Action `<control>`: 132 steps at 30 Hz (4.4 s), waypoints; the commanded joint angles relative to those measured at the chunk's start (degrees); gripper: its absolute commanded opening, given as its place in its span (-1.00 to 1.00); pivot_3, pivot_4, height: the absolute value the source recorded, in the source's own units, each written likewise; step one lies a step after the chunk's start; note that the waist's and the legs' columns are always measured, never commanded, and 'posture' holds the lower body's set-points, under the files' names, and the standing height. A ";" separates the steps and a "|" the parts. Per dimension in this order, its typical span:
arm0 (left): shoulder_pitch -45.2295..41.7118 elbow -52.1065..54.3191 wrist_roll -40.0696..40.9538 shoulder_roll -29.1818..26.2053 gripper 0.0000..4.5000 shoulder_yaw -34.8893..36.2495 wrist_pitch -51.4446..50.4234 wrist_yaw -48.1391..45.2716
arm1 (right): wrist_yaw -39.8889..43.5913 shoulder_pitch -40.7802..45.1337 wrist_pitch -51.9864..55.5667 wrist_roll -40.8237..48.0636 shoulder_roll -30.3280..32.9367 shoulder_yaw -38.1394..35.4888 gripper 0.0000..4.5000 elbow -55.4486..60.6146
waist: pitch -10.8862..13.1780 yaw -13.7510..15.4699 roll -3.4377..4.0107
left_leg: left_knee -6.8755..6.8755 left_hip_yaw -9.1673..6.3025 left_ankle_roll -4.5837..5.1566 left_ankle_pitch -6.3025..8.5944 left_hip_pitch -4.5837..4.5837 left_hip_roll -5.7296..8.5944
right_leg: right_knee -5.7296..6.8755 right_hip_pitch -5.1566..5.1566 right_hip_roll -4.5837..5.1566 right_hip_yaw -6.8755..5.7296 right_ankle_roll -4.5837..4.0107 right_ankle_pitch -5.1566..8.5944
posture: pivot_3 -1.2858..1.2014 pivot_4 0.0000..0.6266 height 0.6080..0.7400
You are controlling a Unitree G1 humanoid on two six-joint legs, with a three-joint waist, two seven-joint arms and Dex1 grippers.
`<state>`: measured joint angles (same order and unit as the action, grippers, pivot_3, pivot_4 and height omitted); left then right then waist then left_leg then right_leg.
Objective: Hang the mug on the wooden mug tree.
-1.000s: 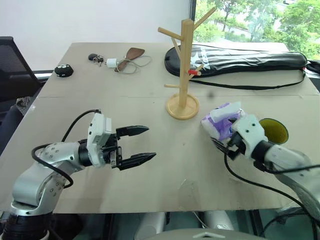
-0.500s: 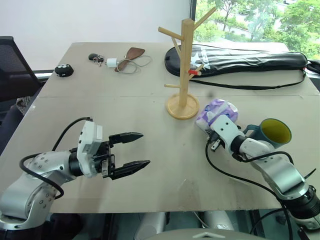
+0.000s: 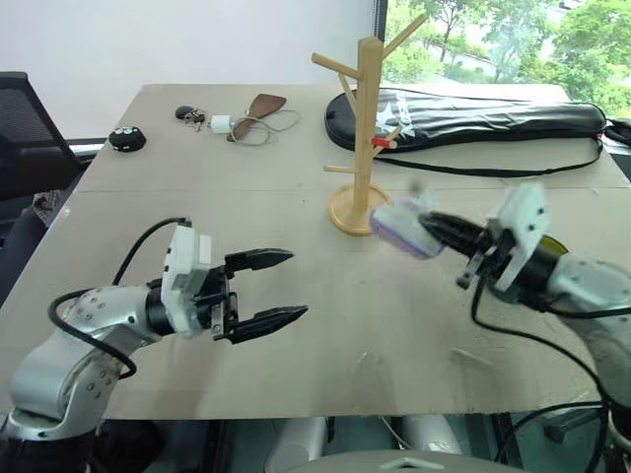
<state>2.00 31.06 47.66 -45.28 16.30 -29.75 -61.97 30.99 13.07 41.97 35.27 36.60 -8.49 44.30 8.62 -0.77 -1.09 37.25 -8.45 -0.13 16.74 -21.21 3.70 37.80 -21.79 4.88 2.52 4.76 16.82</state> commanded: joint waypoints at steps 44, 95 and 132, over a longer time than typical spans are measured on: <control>-16.39 -0.74 6.01 6.18 1.00 -9.14 -3.55 7.94 | 9.94 -25.43 18.60 9.00 10.99 -51.64 0.80 -7.37 | 0.01 0.32 0.15 | 0.17 0.09 0.03 0.00 0.02 -0.01 | 0.01 0.21 -0.06 0.03 0.01 -0.01 | 0.03 -0.52 0.98; -15.23 6.50 9.80 -0.85 1.00 -4.90 -10.23 10.23 | -40.35 -22.91 -25.68 -35.76 -34.75 12.19 -0.07 -15.76 | 0.00 -0.24 0.03 | -0.08 0.17 -0.03 -0.01 0.30 -0.02 | 0.12 -0.03 -0.13 0.26 0.03 -0.01 | 0.03 -0.52 0.98; -16.07 3.25 13.78 -8.92 1.00 -5.58 -10.48 11.39 | -34.48 -22.49 -27.61 -37.07 -34.59 8.08 -0.96 -16.55 | 0.09 -0.42 0.20 | -0.10 0.24 -0.03 -0.01 0.34 0.02 | 0.13 -0.02 -0.21 0.30 0.01 -0.01 | 0.03 -0.52 0.98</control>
<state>-13.32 35.97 63.87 -54.51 11.16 -42.47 -47.76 -5.56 -9.07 14.96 -3.03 1.09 -0.47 23.30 8.71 -1.19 -0.89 37.15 -8.20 -0.17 16.73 -20.87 3.71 37.92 -21.81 4.68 2.82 4.78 16.81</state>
